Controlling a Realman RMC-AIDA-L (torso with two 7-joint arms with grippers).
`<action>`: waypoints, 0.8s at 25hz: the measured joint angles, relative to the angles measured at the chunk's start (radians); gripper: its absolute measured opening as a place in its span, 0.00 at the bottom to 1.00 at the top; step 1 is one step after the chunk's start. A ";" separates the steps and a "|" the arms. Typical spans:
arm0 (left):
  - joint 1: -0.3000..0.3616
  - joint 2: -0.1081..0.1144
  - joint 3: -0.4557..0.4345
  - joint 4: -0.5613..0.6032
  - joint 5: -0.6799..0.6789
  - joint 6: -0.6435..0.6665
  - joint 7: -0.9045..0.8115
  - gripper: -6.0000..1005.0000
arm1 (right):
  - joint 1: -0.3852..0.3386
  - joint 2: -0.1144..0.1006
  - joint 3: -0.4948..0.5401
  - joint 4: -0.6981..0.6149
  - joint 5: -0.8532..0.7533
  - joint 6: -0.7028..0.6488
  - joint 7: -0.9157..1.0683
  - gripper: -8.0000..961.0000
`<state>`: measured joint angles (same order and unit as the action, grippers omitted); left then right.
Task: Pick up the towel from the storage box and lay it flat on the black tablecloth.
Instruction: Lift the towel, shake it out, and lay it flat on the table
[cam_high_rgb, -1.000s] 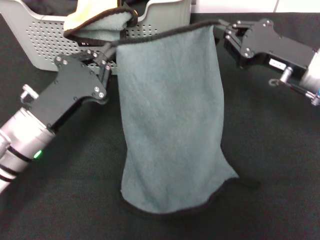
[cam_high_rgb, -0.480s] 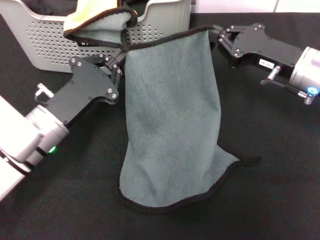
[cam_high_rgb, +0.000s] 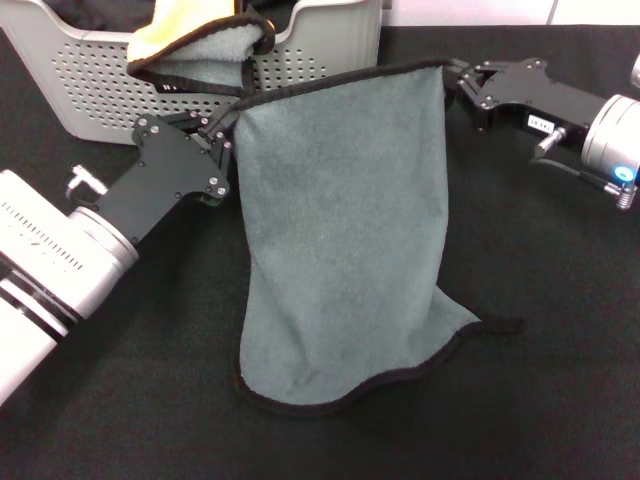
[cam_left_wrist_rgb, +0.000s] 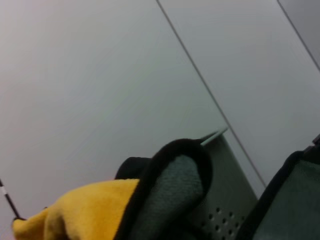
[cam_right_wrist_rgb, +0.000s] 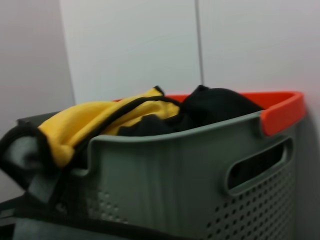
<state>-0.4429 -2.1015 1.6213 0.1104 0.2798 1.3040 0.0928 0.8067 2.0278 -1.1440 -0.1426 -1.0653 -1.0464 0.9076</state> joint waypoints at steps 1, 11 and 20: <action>0.001 0.000 0.000 0.000 -0.005 0.000 0.004 0.02 | 0.000 0.000 -0.003 0.000 0.012 0.005 0.000 0.02; 0.004 0.000 0.008 0.002 -0.002 0.009 0.009 0.02 | -0.006 0.000 -0.017 0.000 0.049 -0.004 -0.004 0.02; 0.006 -0.001 0.013 0.002 0.051 0.025 0.009 0.02 | -0.011 0.000 -0.164 -0.040 0.049 -0.050 0.031 0.02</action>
<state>-0.4374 -2.1029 1.6347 0.1120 0.3306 1.3289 0.1021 0.7961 2.0278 -1.3085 -0.1830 -1.0159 -1.0964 0.9387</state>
